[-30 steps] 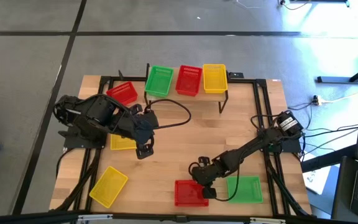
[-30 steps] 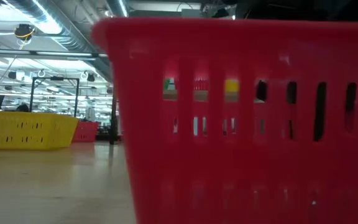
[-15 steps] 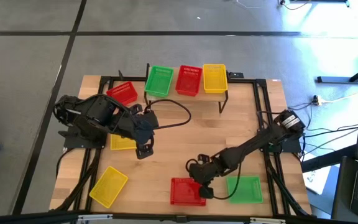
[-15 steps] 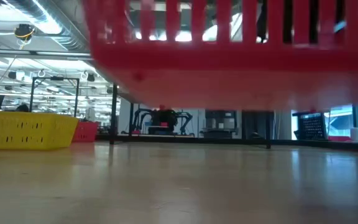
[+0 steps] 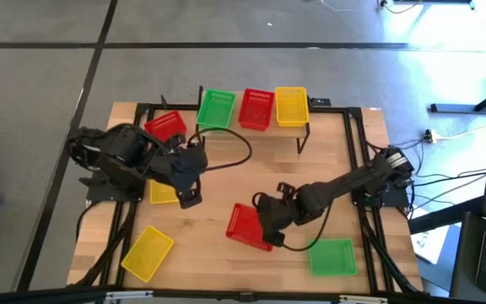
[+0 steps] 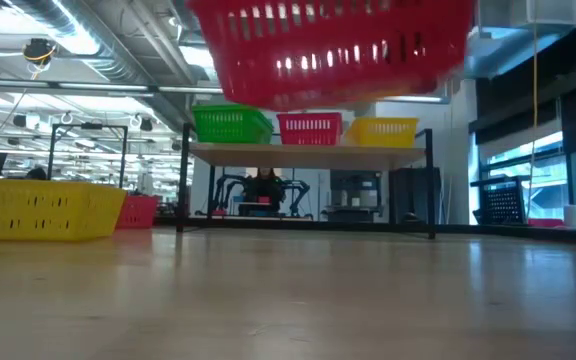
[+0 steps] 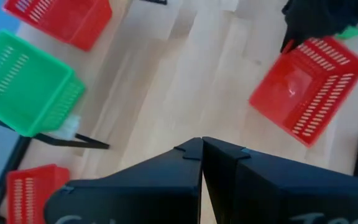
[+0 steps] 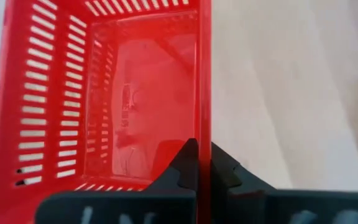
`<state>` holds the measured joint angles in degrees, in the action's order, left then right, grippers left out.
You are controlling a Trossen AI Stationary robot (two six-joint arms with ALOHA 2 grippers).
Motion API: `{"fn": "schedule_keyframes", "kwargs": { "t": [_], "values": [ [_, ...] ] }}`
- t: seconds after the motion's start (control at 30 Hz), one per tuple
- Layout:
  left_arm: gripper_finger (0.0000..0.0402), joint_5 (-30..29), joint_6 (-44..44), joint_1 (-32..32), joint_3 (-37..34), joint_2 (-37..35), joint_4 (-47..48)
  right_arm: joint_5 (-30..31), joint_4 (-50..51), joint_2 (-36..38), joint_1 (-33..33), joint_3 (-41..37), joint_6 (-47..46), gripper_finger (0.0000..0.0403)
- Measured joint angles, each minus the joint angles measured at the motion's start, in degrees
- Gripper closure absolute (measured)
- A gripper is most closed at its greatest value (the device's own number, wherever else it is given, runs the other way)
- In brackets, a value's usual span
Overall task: Stack baskets on shelf by color
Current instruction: Stack the bottom red bin on top of the red bin on the shelf
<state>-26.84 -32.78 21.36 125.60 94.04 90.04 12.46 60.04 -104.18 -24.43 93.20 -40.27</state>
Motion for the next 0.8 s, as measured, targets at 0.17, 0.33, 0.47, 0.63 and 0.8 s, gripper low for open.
{"fn": "schedule_keyframes", "kwargs": {
  "t": [0.17,0.33,0.47,0.63,0.8],
  "values": [
    [0.0401,-1.4,2.8,0.2,-0.1,-2.4,0.0,4.5,7.9,0.0,0.4,6.6,-4.9,0.0403],
    [0.0401,-3.3,4.0,0.0,0.0,-3.4,0.0,9.8,14.9,0.0,0.7,13.5,-12.5,0.0403],
    [0.0401,-5.2,4.2,0.0,0.0,-4.8,0.0,17.4,20.5,0.0,0.7,19.7,-21.9,0.0403],
    [0.0401,-5.6,6.4,0.0,-0.1,-5.3,-0.1,28.1,28.2,0.0,1.2,27.0,-36.1,0.0403],
    [0.0401,-6.2,7.9,-0.5,-0.1,-5.3,-0.1,29.7,29.9,0.2,5.4,32.1,-46.1,0.0403]
  ]
}}
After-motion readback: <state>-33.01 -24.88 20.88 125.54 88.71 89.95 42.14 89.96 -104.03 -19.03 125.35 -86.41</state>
